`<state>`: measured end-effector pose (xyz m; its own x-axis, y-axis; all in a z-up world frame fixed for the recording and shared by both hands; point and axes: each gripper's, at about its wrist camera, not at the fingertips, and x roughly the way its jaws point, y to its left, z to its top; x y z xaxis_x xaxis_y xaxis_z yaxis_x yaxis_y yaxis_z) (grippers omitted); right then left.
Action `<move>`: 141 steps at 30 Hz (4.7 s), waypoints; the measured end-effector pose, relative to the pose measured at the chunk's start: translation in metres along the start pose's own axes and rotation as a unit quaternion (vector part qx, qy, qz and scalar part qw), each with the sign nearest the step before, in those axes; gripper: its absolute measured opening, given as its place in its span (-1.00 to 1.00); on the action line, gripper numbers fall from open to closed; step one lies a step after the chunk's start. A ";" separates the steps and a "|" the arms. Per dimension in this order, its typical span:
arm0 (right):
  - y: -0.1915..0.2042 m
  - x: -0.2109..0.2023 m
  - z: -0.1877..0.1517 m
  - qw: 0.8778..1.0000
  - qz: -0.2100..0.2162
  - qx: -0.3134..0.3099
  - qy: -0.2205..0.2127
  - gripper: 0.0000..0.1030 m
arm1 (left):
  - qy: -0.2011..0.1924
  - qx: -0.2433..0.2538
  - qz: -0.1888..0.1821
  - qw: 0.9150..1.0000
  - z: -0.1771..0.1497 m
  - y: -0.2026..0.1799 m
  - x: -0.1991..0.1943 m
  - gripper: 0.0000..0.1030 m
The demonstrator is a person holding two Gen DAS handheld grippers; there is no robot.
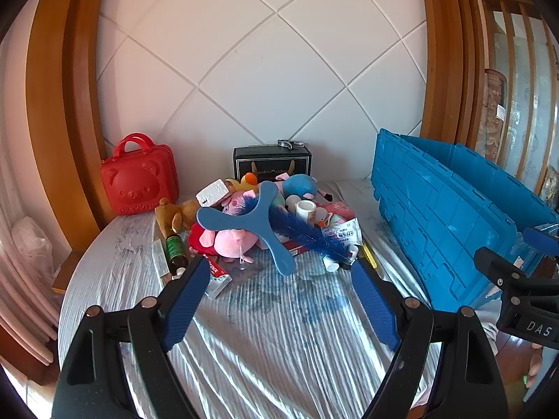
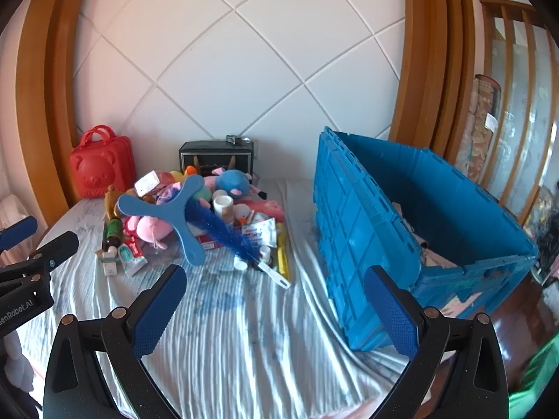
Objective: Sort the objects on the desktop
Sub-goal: 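Reach both tools toward the pile, right toward the blue brush, left toward a white medicine box, then grasp the blue bottle brush with the right tool while the left tool grasps the white medicine box, then carry the brush and the medicine box over the blue crate with both tools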
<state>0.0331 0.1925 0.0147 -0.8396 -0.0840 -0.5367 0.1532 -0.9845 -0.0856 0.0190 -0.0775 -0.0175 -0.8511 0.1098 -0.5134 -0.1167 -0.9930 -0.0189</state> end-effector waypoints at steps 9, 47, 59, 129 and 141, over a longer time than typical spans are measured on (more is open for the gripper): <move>0.011 -0.002 0.002 1.000 -0.022 0.009 0.009 1.00 | 0.007 -0.003 -0.003 1.000 0.000 0.000 0.006 0.61; 0.017 0.305 -0.001 0.977 0.093 -0.020 0.191 1.00 | 0.281 -0.179 0.223 0.916 -0.072 0.202 0.259 0.61; 0.028 0.395 -0.010 0.964 0.067 -0.067 0.249 1.00 | 0.326 -0.184 0.209 0.903 -0.096 0.234 0.355 0.62; 0.015 0.146 0.018 0.994 0.063 0.073 0.041 -0.68 | 0.056 -0.056 0.084 0.993 -0.014 0.146 0.134 -0.28; -0.028 0.087 0.056 0.995 0.036 0.082 -0.052 -0.68 | -0.009 -0.005 0.007 1.000 0.041 0.038 0.121 -0.28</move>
<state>-0.0734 0.2043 0.0176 -0.8798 -0.1628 -0.4465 0.1358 -0.9864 0.0922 -0.1099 -0.1006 -0.0453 -0.8616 0.0957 -0.4984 -0.0991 -0.9949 -0.0198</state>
